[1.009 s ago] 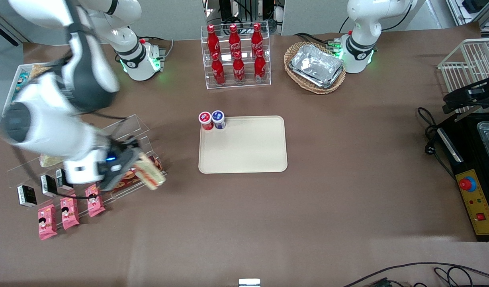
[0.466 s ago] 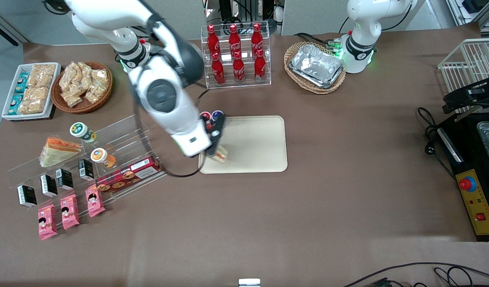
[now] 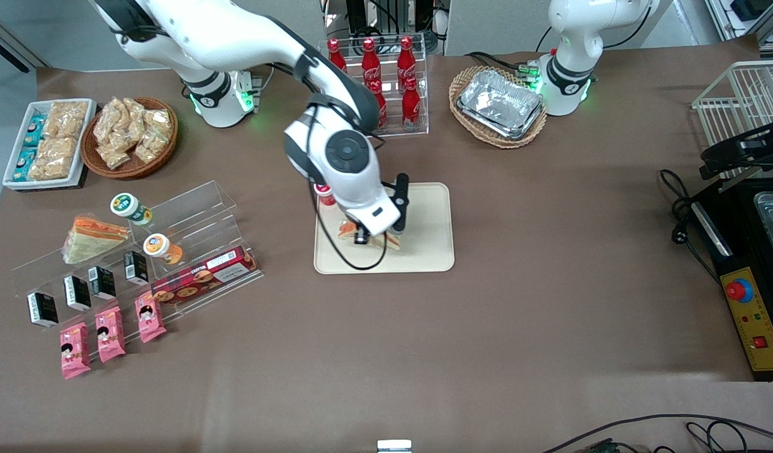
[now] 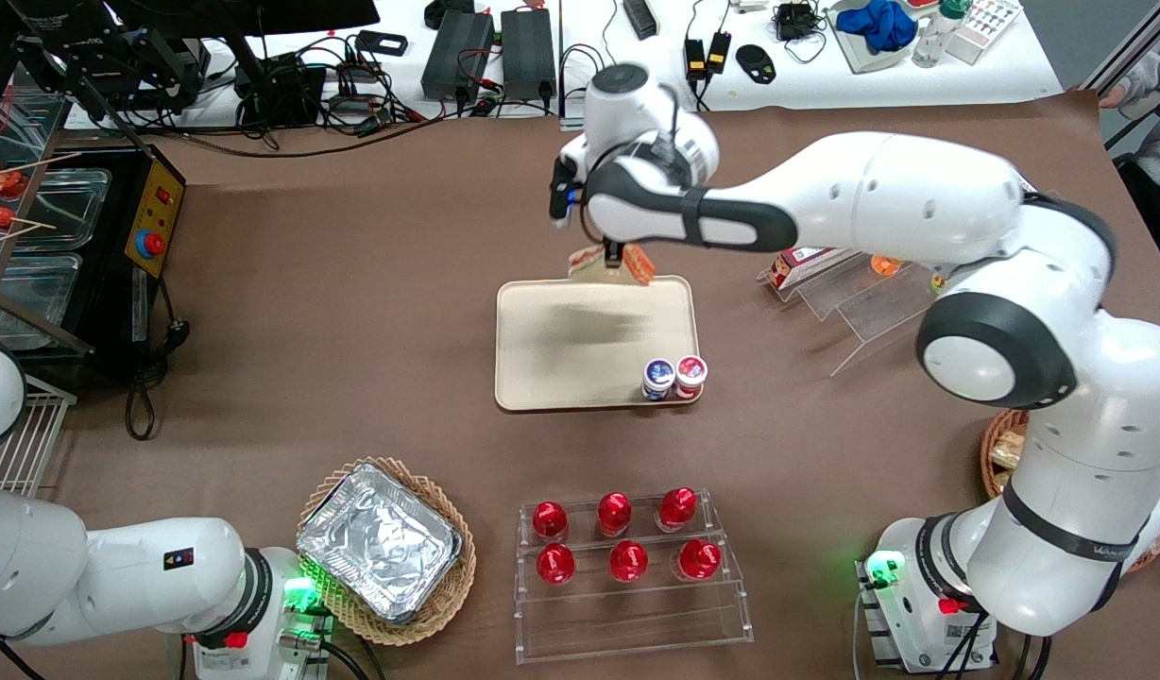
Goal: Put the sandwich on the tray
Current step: 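Lift the sandwich and carry it with the right gripper to the cream tray, then lower the sandwich onto the tray and open the right gripper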
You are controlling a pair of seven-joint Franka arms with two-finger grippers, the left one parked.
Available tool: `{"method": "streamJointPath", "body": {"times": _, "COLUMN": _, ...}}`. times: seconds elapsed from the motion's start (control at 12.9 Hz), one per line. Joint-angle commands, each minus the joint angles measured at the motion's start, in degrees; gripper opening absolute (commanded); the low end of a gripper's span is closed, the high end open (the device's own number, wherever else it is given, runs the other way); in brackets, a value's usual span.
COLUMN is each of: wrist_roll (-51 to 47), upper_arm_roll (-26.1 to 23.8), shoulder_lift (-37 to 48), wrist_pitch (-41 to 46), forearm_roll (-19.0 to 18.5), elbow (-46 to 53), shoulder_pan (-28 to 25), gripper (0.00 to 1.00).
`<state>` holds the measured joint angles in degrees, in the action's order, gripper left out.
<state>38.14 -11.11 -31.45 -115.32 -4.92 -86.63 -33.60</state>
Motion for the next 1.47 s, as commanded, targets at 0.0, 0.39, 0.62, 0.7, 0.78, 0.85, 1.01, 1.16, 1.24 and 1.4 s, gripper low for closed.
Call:
{"method": "streamJointPath", "body": {"times": 0.0, "wrist_roll": 0.8, "upper_arm_roll": -0.05, "shoulder_lift": -3.0, "wrist_pitch": -4.98, "forearm_roll": -4.55, "elbow": -0.89, "shoulder_pan": -0.42, "gripper": 0.27}}
{"method": "streamJointPath", "body": {"times": 0.39, "wrist_roll": 0.97, "upper_arm_roll": -0.05, "shoulder_lift": -5.29, "wrist_pitch": -10.61, "forearm_roll": -9.03, "elbow": -3.97, "shoulder_pan": -1.03, "gripper": 0.29}}
{"method": "streamJointPath", "body": {"times": 0.62, "wrist_roll": 0.97, "upper_arm_roll": 0.04, "shoulder_lift": -6.07, "wrist_pitch": -12.55, "forearm_roll": -9.4, "elbow": -4.25, "shoulder_pan": -1.29, "gripper": 0.38}}
{"method": "streamJointPath", "body": {"times": 0.7, "wrist_roll": 0.8, "upper_arm_roll": -0.05, "shoulder_lift": -6.43, "wrist_pitch": -13.26, "forearm_roll": -9.4, "elbow": -4.25, "shoulder_pan": -1.47, "gripper": 0.39}}
{"method": "streamJointPath", "body": {"times": 0.78, "wrist_roll": 0.54, "upper_arm_roll": 0.04, "shoulder_lift": -6.78, "wrist_pitch": -14.22, "forearm_roll": -9.4, "elbow": -4.25, "shoulder_pan": -2.17, "gripper": 0.39}}
{"method": "streamJointPath", "body": {"times": 0.85, "wrist_roll": 0.36, "upper_arm_roll": 0.04, "shoulder_lift": -6.87, "wrist_pitch": -14.58, "forearm_roll": -9.4, "elbow": -4.25, "shoulder_pan": -2.26, "gripper": 0.4}}
{"method": "streamJointPath", "body": {"times": 1.01, "wrist_roll": 0.36, "upper_arm_roll": 0.04, "shoulder_lift": -7.05, "wrist_pitch": -14.58, "forearm_roll": -9.4, "elbow": -4.25, "shoulder_pan": -2.26, "gripper": 0.53}}
{"method": "streamJointPath", "body": {"times": 1.16, "wrist_roll": -0.08, "upper_arm_roll": -0.05, "shoulder_lift": -7.31, "wrist_pitch": -14.49, "forearm_roll": -9.31, "elbow": -4.16, "shoulder_pan": -2.26, "gripper": 1.0}}
{"method": "streamJointPath", "body": {"times": 1.24, "wrist_roll": -0.95, "upper_arm_roll": -0.05, "shoulder_lift": -7.31, "wrist_pitch": -14.41, "forearm_roll": -9.31, "elbow": -4.16, "shoulder_pan": -2.26, "gripper": 1.0}}
{"method": "streamJointPath", "body": {"times": 1.4, "wrist_roll": -2.8, "upper_arm_roll": -0.05, "shoulder_lift": -6.96, "wrist_pitch": -14.23, "forearm_roll": -8.88, "elbow": -3.9, "shoulder_pan": -2.18, "gripper": 1.0}}
